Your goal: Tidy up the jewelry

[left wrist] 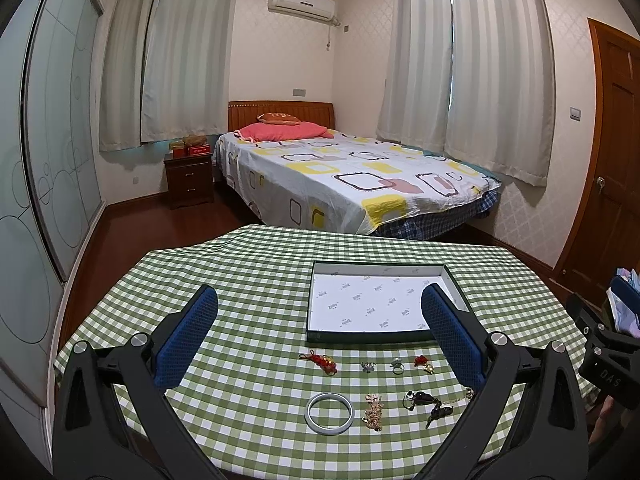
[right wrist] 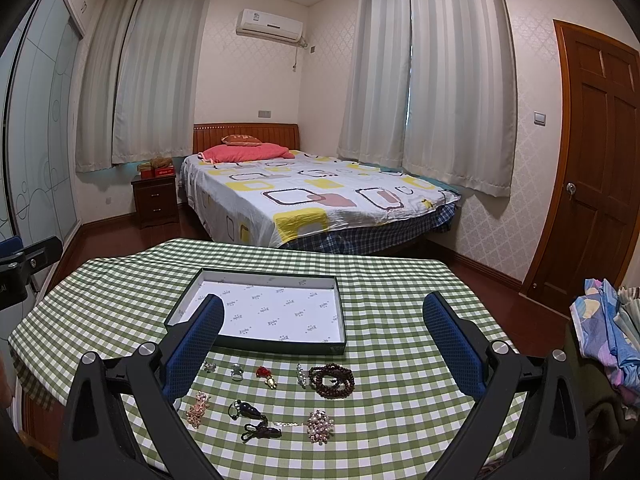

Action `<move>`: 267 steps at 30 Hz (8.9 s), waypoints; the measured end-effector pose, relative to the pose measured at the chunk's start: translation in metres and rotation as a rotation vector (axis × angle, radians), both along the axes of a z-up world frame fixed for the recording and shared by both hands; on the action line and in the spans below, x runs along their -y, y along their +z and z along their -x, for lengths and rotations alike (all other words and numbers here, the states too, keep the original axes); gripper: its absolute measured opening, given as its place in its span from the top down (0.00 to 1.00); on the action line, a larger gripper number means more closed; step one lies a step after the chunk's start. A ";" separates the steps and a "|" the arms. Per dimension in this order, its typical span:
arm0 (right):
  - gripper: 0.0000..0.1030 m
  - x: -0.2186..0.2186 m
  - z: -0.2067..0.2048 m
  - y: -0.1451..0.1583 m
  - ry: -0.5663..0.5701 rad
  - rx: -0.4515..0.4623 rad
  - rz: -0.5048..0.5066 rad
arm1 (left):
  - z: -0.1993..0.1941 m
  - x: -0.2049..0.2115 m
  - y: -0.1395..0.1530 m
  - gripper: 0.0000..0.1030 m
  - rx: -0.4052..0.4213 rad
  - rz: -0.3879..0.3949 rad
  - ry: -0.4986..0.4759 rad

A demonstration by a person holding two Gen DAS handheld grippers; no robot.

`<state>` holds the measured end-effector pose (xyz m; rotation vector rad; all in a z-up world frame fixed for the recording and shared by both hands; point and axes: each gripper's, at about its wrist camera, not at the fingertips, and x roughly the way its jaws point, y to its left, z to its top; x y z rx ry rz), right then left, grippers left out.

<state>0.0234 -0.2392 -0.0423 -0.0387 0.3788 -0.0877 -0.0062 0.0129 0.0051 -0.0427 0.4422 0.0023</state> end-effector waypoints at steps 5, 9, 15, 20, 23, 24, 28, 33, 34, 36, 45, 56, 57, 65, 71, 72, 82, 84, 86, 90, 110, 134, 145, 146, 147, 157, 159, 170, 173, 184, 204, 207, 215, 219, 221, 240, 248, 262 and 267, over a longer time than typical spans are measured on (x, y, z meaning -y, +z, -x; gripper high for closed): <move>0.06 0.000 0.000 0.001 0.000 0.001 0.001 | 0.000 0.000 -0.001 0.04 0.000 -0.004 0.001; 0.06 0.001 0.000 0.003 -0.001 0.003 0.000 | 0.000 0.000 -0.001 0.04 0.002 -0.006 0.002; 0.06 0.001 0.000 0.004 -0.001 0.002 0.001 | 0.000 0.000 -0.002 0.04 0.003 -0.012 0.002; 0.06 0.001 0.000 0.004 -0.001 0.003 0.002 | 0.000 -0.001 -0.002 0.04 0.003 -0.012 0.004; 0.06 0.001 0.000 0.003 -0.001 0.003 0.001 | -0.001 0.000 -0.002 0.04 0.001 -0.013 0.004; 0.06 0.001 0.000 0.004 -0.002 0.004 0.002 | -0.001 0.000 -0.003 0.04 0.001 -0.014 0.004; 0.06 0.002 -0.001 0.004 -0.003 0.003 0.002 | -0.001 0.000 -0.003 0.04 0.001 -0.015 0.003; 0.06 0.002 -0.001 0.004 -0.003 0.004 0.003 | -0.001 -0.002 -0.003 0.04 -0.002 -0.017 0.003; 0.06 0.002 0.000 0.004 -0.002 0.003 0.002 | -0.001 -0.002 -0.004 0.04 -0.002 -0.017 0.003; 0.06 0.002 -0.001 0.004 -0.002 0.002 0.002 | -0.001 -0.001 -0.004 0.04 -0.002 -0.016 0.003; 0.06 0.003 -0.001 0.005 -0.003 0.002 0.002 | -0.002 -0.004 -0.004 0.04 -0.006 -0.019 -0.001; 0.06 0.006 -0.003 -0.001 -0.009 0.003 -0.001 | -0.004 -0.001 -0.012 0.04 -0.022 -0.027 -0.004; 0.06 0.008 -0.004 -0.006 -0.008 0.003 -0.003 | -0.007 -0.003 -0.018 0.04 -0.034 -0.027 -0.004; 0.06 0.031 -0.043 -0.105 -0.036 -0.176 -0.045 | -0.051 -0.006 -0.109 0.04 -0.225 0.014 -0.029; 0.07 0.040 -0.060 -0.173 -0.011 -0.312 -0.107 | -0.074 -0.009 -0.181 0.04 -0.360 -0.012 -0.005; 0.07 0.040 -0.063 -0.178 -0.006 -0.321 -0.106 | -0.076 -0.009 -0.188 0.04 -0.372 -0.009 -0.005; 0.40 0.042 -0.083 -0.212 0.013 -0.424 -0.147 | -0.088 -0.001 -0.215 0.04 -0.424 -0.056 0.003; 0.40 0.040 -0.084 -0.217 0.026 -0.434 -0.142 | -0.090 -0.001 -0.218 0.04 -0.434 -0.052 0.003; 0.40 0.035 -0.083 -0.217 0.035 -0.433 -0.114 | -0.090 0.000 -0.220 0.04 -0.442 -0.051 0.003; 0.55 0.032 -0.079 -0.217 0.061 -0.424 -0.112 | -0.090 0.002 -0.223 0.04 -0.450 -0.061 0.002; 0.76 0.040 -0.075 -0.214 0.079 -0.428 -0.159 | -0.091 0.011 -0.232 0.04 -0.475 -0.066 -0.047; 0.76 0.040 -0.074 -0.214 0.083 -0.421 -0.185 | -0.085 0.013 -0.237 0.33 -0.451 -0.059 -0.097; 0.76 0.042 -0.072 -0.208 0.084 -0.398 -0.190 | -0.086 0.010 -0.236 0.33 -0.451 -0.055 -0.084; 0.76 0.042 -0.072 -0.208 0.085 -0.398 -0.190 | -0.086 0.009 -0.235 0.33 -0.449 -0.052 -0.083; 0.76 0.042 -0.072 -0.207 0.086 -0.395 -0.191 | -0.086 0.008 -0.234 0.33 -0.445 -0.051 -0.081; 0.76 0.040 -0.078 -0.177 0.104 -0.326 -0.194 | -0.092 0.007 -0.203 0.33 -0.373 -0.033 -0.082; 0.76 0.039 -0.082 -0.168 0.110 -0.305 -0.193 | -0.096 0.009 -0.194 0.33 -0.352 -0.032 -0.088; 0.76 0.039 -0.142 -0.124 0.134 -0.186 -0.166 | -0.159 0.032 -0.152 0.33 -0.250 -0.010 -0.142; 0.76 0.041 -0.165 -0.116 0.134 -0.162 -0.174 | -0.187 0.042 -0.144 0.33 -0.218 -0.011 -0.149; 0.76 0.038 -0.235 -0.146 0.136 -0.235 -0.162 | -0.256 0.066 -0.179 0.33 -0.271 -0.033 -0.166; 0.72 0.037 -0.263 -0.201 0.113 -0.452 -0.141 | -0.278 0.056 -0.238 0.31 -0.470 -0.053 -0.147; 0.58 0.037 -0.263 -0.201 0.116 -0.449 -0.152 | -0.277 0.059 -0.238 0.24 -0.468 -0.055 -0.148; 0.55 0.036 -0.237 -0.186 0.109 -0.397 -0.172 | -0.257 0.051 -0.222 0.24 -0.415 -0.029 -0.126; 0.55 0.030 -0.209 -0.180 0.118 -0.377 -0.177 | -0.231 0.045 -0.207 0.24 -0.358 -0.030 -0.108; 0.55 0.026 -0.195 -0.179 0.123 -0.375 -0.181 | -0.218 0.043 -0.202 0.24 -0.341 -0.033 -0.101; 0.56 -0.025 -0.105 -0.194 0.295 -0.428 -0.133 | -0.114 0.006 -0.192 0.24 -0.339 -0.030 -0.022; 0.57 -0.044 -0.111 -0.214 0.328 -0.488 -0.096 | -0.107 -0.001 -0.192 0.24 -0.340 -0.022 -0.008; 0.77 -0.024 -0.104 -0.213 0.287 -0.483 -0.112 | -0.108 0.005 -0.196 0.24 -0.351 -0.024 -0.020; 0.77 -0.010 -0.100 -0.210 0.254 -0.477 -0.118 | -0.104 0.012 -0.199 0.24 -0.357 -0.034 -0.034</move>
